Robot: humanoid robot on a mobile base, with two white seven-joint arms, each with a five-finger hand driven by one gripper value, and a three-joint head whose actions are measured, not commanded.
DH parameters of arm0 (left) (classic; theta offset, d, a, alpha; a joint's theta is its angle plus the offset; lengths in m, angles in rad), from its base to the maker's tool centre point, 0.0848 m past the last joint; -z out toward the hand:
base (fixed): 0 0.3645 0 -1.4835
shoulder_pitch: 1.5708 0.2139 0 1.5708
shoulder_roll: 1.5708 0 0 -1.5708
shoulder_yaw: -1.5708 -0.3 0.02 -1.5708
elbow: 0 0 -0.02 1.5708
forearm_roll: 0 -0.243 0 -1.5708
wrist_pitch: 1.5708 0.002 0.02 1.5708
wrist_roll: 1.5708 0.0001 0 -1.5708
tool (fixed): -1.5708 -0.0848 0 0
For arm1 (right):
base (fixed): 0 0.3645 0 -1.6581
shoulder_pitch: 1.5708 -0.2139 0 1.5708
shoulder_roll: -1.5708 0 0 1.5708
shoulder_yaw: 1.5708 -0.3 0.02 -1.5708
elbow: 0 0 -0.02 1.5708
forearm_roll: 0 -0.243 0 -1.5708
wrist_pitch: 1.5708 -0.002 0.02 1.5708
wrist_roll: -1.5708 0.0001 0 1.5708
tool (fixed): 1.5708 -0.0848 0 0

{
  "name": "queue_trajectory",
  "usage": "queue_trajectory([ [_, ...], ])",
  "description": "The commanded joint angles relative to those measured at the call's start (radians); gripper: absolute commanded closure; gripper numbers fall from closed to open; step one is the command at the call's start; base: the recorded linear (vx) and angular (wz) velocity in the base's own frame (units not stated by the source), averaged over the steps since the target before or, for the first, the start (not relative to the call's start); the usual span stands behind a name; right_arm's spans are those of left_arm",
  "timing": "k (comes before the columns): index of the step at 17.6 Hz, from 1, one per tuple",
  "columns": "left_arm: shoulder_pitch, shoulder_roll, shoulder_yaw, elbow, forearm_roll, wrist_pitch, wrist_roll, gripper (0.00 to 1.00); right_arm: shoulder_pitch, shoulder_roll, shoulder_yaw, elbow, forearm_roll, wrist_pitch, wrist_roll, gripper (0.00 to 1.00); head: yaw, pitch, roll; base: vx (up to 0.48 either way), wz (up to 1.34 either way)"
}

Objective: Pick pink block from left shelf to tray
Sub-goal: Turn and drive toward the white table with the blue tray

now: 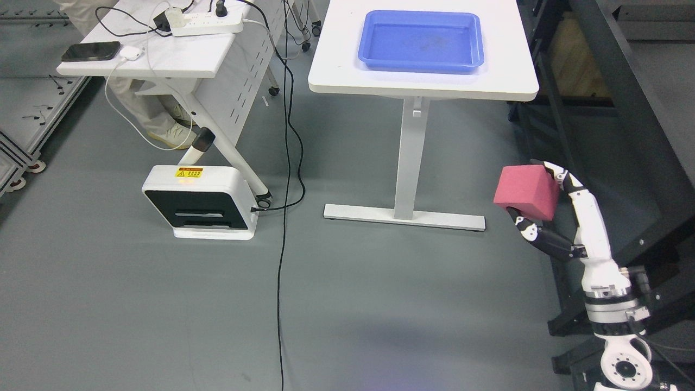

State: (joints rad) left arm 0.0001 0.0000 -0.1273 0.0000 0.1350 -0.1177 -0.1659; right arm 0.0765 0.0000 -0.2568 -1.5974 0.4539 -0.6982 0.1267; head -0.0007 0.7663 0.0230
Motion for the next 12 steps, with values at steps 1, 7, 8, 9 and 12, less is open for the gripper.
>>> queue_trajectory([
  [1,0.020,0.017,0.000,-0.017,0.000,0.000,0.000,0.00,0.002,-0.018,0.001,-0.002,0.000,-0.001,0.001,0.91,0.0000,0.000,0.000,0.245,0.00],
  [7,0.020,0.017,0.000,-0.017,0.000,0.000,0.000,0.00,0.008,-0.018,0.025,-0.001,0.000,-0.003,0.004,0.91,0.0000,0.000,0.000,0.264,-0.01],
  [8,0.020,0.017,0.000,-0.017,0.000,0.000,0.000,0.00,0.009,-0.018,0.027,-0.001,0.000,-0.001,0.004,0.91,0.0000,0.000,0.000,0.208,-0.02],
  [9,0.020,0.017,0.000,-0.017,0.000,0.000,0.000,0.00,0.011,-0.018,0.027,-0.002,0.000,-0.001,0.005,0.91,0.0000,0.000,0.000,0.208,-0.02],
  [12,0.020,0.017,0.000,-0.017,0.000,0.000,0.000,0.00,0.012,-0.018,0.030,-0.002,0.000,-0.001,0.005,0.91,0.0000,0.000,0.000,0.278,-0.01],
])
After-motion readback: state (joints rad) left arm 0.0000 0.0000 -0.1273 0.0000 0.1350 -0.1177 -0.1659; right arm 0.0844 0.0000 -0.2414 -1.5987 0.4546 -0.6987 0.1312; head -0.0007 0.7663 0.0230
